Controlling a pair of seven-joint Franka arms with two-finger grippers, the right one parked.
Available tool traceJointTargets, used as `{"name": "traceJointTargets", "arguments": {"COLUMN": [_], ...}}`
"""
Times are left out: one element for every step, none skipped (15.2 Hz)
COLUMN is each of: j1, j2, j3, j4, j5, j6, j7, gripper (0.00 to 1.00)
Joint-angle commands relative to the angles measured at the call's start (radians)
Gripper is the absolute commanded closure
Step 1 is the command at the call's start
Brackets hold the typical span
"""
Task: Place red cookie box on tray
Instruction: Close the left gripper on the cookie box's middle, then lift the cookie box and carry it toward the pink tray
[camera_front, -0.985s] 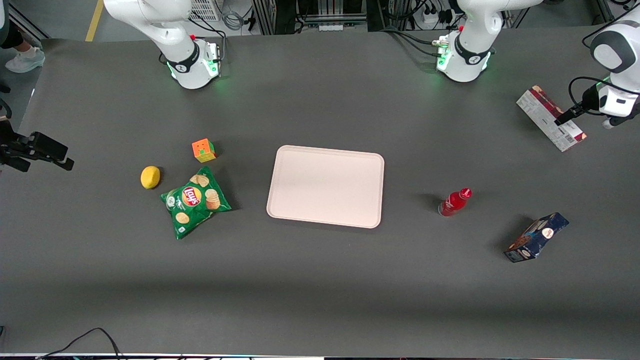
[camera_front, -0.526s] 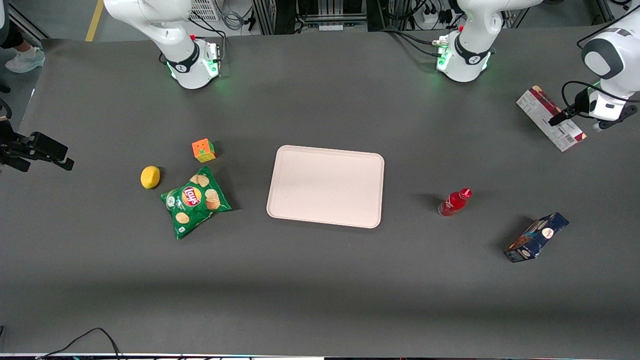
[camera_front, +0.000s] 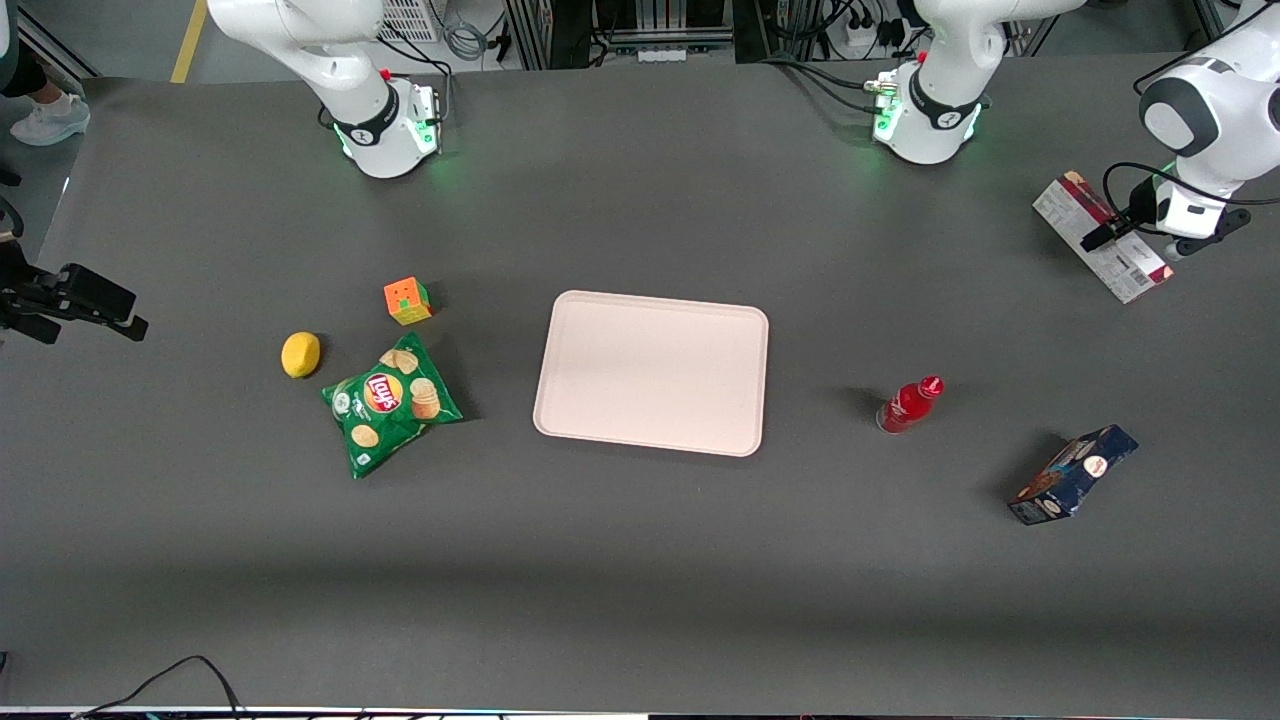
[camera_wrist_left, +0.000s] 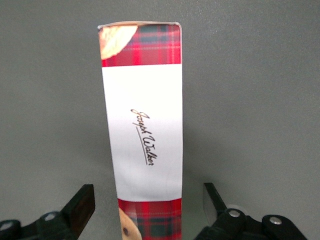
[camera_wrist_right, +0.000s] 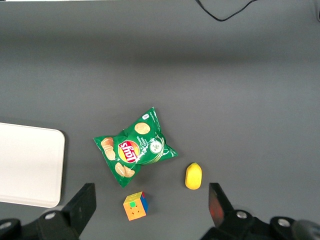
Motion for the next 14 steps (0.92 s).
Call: {"name": "traceJointTargets", "arguments": {"j1": [-0.005,-0.005,-0.005,-0.005,-0.005,-0.005,-0.005,-0.008,-0.009,-0.012,-0.025,-0.028,-0.032,-0.035], "j2": [-0.001,0.002,0.002,0.004,0.002,0.001,0.001,0.001,-0.001,-0.001,-0.002,-0.002,-0.005,-0.007], "j3": [0.003,0.003,0.003,0.003,0.001,0.001,0.000,0.000,-0.003,-0.008,-0.010,-0.013,-0.022,-0.039], "j4": [-0.011,-0.011,-0.011,-0.010,-0.010,-0.010,-0.008,-0.003,-0.002,0.010,0.029,0.046,0.061,0.091], "j5": [0.005,0.005,0.005,0.005,0.005,0.005,0.005,0.007,0.007,0.007,0.007,0.007,0.007,0.007], "j6": [0.016,0.013,0.007,-0.006,-0.014,-0.016,-0.016,-0.019,-0.022,-0.040,-0.066,-0.086,-0.100,-0.143], "j7": [-0.019,-0.018,-0.018,-0.016,-0.014,-0.005,0.001,0.002,0.004,0.010,0.018,0.019,0.021,0.022], "gripper": [0.20,0.29,0.33,0.36,0.37,0.40,0.48,0.58,0.71,0.82,0.90,0.96,1.00,1.00]}}
